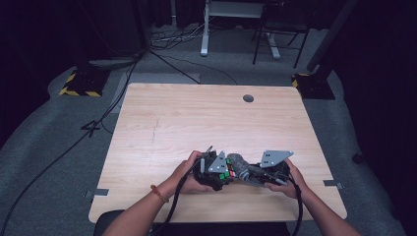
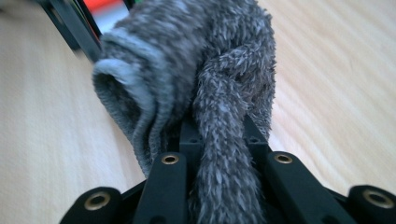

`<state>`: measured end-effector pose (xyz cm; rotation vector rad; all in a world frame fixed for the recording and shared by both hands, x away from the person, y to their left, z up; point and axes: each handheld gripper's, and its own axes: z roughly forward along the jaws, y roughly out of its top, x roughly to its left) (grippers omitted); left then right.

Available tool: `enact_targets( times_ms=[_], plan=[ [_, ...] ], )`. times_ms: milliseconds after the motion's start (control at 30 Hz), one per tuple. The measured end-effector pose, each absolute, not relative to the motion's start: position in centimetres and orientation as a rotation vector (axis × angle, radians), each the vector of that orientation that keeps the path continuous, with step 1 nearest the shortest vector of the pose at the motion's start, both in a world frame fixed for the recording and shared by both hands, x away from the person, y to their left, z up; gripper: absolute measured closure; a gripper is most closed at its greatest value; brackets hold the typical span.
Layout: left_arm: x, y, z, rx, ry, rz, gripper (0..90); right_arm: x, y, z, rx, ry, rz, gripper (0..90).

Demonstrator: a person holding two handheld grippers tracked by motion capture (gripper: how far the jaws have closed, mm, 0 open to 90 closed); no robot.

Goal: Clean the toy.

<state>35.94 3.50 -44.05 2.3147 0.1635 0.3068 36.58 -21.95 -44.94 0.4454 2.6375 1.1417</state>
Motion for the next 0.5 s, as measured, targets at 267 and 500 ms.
enact_targets(
  times_ms=[267,500],
  plan=[
    [35.7,2.3,-44.8,2.382,0.128,0.302,33.2,34.7,-20.6,-42.6,0.345,2.575,1.321,76.6],
    [35.7,3.0,-44.1,2.346,0.153,0.305,33.3,35.2,-20.2,-43.0,0.371,2.543,1.192,76.5]
  ],
)
